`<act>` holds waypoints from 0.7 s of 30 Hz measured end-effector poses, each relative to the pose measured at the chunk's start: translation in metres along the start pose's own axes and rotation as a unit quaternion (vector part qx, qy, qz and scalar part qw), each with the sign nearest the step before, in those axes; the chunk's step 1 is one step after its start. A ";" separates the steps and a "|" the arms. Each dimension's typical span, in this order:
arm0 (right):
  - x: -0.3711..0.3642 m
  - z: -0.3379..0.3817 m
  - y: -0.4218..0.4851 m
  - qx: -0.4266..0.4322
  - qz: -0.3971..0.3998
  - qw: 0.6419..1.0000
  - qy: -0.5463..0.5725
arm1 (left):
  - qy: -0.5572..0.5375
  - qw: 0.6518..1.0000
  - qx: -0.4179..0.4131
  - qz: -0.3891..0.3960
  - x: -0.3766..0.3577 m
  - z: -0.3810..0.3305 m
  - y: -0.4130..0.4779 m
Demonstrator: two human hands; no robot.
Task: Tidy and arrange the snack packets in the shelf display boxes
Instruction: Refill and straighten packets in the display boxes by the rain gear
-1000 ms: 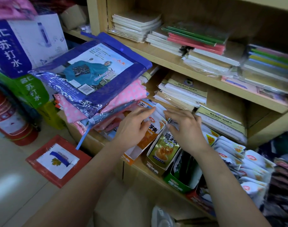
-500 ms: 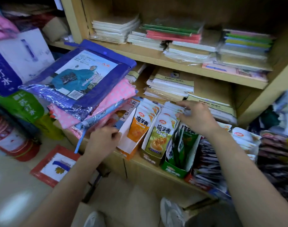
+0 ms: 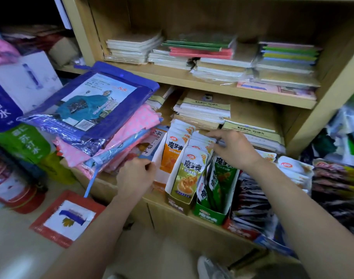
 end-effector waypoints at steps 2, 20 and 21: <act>-0.002 0.000 -0.002 0.017 0.005 1.000 0.008 | 0.012 0.998 -0.022 -0.051 0.016 -0.012 -0.002; 0.001 0.007 -0.070 0.107 0.034 0.990 -0.090 | 0.028 0.922 -0.344 0.177 -0.013 -0.073 -0.058; 0.004 0.000 -0.073 0.081 0.035 0.990 -0.108 | 0.029 0.922 -0.339 0.183 -0.013 -0.075 -0.060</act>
Point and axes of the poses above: each hand's wrist, its own y-axis towards the middle knuckle, its own x-axis out of the back of the hand, z = x × y, the point moved 8 cm from there along y, towards the middle knuckle, and after that the axes turned 12 degrees about z, right-handed, at the moved point
